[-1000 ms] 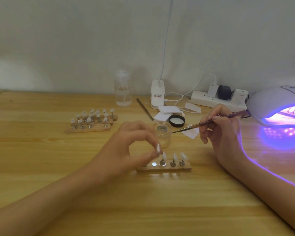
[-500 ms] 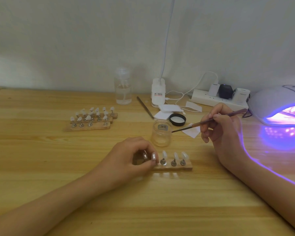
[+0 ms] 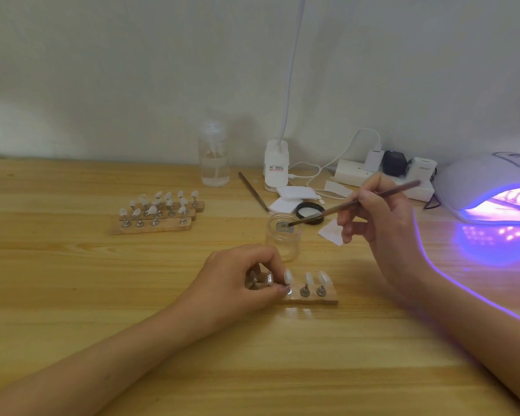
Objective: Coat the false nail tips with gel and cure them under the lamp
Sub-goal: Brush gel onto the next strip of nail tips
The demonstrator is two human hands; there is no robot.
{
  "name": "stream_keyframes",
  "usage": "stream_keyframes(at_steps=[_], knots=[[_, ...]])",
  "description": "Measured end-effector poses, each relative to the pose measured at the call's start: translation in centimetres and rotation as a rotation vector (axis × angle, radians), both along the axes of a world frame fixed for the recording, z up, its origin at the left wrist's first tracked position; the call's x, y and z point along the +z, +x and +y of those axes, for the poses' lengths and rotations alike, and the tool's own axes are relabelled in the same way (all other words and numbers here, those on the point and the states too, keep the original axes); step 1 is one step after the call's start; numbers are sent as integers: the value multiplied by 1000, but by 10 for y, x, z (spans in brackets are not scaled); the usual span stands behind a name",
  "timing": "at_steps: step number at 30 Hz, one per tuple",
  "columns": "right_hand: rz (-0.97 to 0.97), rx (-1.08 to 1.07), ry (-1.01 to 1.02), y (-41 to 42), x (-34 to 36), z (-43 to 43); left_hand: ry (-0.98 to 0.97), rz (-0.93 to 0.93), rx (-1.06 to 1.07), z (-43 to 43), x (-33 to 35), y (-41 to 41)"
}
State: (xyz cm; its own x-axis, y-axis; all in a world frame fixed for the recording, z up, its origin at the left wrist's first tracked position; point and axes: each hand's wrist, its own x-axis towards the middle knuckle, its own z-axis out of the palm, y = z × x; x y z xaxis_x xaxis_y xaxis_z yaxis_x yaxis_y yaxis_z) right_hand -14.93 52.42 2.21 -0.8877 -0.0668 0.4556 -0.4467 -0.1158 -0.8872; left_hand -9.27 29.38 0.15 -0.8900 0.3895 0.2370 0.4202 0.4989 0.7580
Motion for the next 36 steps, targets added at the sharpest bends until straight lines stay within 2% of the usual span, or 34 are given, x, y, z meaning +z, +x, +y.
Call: stream_keyframes(at_steps=[5, 11, 20, 27, 31, 34, 36], knots=[[49, -50, 347, -3, 16, -13, -1, 57, -26, -1, -2, 0], [26, -38, 443, -2, 13, -20, -57, 153, -39, -1, -4, 2], [-20, 28, 430, -2, 9, -25, -116, 239, -18, -3, -5, 7], [-68, -80, 163, -4, 12, -15, -203, 456, 46, 1, 0, 15], [-172, -102, 7, -7, 1, -9, 27, 402, 60, -1, 4, 17], [-236, -95, -69, -8, -9, -8, 338, 153, 75, -6, 12, 9], [-267, -87, -124, -8, -13, -7, 437, 8, 110, -11, 18, 0]])
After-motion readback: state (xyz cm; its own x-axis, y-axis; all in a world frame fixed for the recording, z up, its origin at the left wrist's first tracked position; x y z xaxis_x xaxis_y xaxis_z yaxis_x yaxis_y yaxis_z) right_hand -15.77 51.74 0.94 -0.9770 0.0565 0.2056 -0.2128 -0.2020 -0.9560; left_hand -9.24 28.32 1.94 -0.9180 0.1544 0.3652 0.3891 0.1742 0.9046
